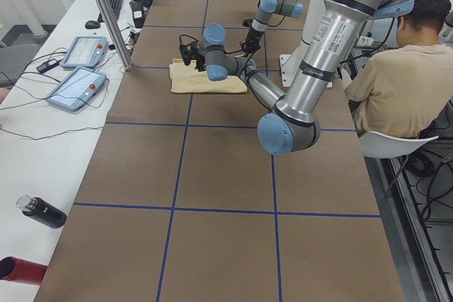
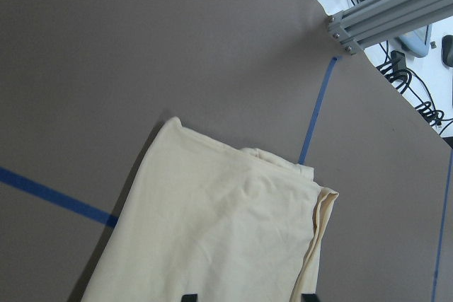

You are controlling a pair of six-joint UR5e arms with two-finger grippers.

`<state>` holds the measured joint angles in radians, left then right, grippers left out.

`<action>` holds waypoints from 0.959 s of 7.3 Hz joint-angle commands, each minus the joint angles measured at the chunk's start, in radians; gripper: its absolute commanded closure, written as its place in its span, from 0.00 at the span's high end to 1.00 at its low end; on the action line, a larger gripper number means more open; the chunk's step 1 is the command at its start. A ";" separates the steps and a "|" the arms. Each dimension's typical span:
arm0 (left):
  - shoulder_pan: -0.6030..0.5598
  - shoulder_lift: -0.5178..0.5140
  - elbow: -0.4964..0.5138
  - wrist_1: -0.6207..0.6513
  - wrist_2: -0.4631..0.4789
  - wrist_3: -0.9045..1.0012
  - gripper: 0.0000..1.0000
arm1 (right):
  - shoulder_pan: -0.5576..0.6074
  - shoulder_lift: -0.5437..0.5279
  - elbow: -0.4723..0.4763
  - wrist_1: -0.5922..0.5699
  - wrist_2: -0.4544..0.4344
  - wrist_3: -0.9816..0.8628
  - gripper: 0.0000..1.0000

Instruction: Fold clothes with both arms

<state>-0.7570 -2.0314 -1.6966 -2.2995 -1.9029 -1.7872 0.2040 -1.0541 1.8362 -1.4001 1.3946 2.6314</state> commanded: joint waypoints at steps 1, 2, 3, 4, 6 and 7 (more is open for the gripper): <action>0.015 0.005 -0.012 0.000 0.004 -0.020 0.58 | -0.014 0.002 -0.006 -0.011 -0.003 0.001 0.00; 0.016 0.005 -0.015 0.000 0.004 -0.021 0.58 | -0.009 0.002 -0.008 -0.010 -0.005 -0.001 0.38; 0.016 0.005 -0.015 0.000 0.004 -0.021 0.58 | 0.005 0.006 -0.008 -0.010 -0.008 0.005 0.57; 0.016 0.005 -0.017 0.000 0.002 -0.021 0.58 | 0.006 0.008 -0.011 -0.008 -0.012 0.024 0.68; 0.016 0.005 -0.018 0.002 0.002 -0.021 0.58 | 0.006 0.017 -0.040 0.000 -0.012 0.054 1.00; 0.016 0.005 -0.018 0.003 0.002 -0.021 0.58 | 0.005 0.038 -0.075 0.003 -0.014 0.071 1.00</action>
<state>-0.7410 -2.0264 -1.7145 -2.2977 -1.9005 -1.8085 0.2096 -1.0355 1.7982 -1.4025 1.3820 2.6804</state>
